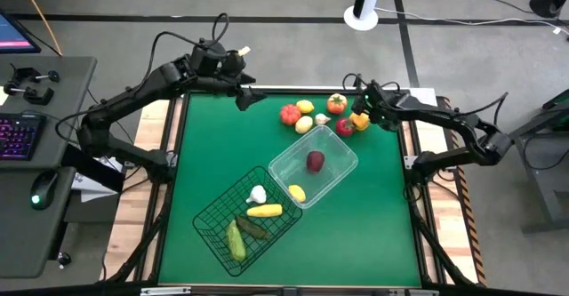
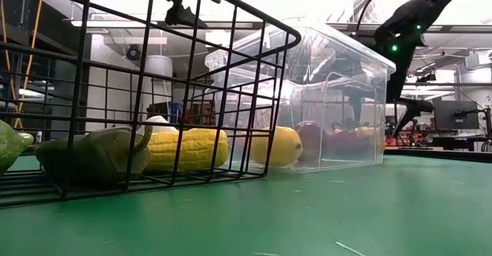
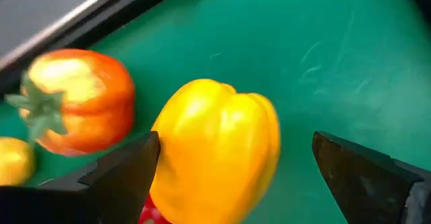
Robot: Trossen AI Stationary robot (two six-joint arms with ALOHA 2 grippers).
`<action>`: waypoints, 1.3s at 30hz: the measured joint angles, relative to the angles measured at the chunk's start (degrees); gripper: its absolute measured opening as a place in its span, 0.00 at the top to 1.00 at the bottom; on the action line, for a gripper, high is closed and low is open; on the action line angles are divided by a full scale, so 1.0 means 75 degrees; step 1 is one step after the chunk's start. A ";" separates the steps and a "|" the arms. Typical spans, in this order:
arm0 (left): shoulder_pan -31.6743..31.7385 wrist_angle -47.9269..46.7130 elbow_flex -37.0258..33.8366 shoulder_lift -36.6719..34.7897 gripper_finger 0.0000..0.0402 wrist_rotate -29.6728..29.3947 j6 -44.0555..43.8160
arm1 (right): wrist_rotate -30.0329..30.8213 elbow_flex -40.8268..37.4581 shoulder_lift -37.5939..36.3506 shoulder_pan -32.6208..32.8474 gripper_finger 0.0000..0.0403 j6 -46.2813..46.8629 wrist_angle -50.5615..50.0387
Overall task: Sort produce into baskets
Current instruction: Put the yellow bell pepper into the wire basket
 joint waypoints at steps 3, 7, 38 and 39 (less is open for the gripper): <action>0.0186 -0.0075 0.0000 0.0000 0.02 -0.0006 0.0446 | -0.0046 -0.0308 0.0072 0.0122 0.05 0.0690 0.0647; 0.0532 -0.0069 0.0000 0.0000 0.02 -0.0012 0.0743 | 0.0119 -0.0410 0.0378 0.0208 0.05 0.1076 0.1124; -0.0277 0.0760 0.0000 -0.0942 0.02 0.1910 -0.1680 | -0.1159 0.1145 -0.2603 0.1110 0.25 -0.3850 0.0462; -0.0614 0.0851 0.0000 -0.1013 0.02 0.1600 -0.1917 | -0.1376 0.1145 -0.2766 0.1367 0.25 -0.4019 0.0604</action>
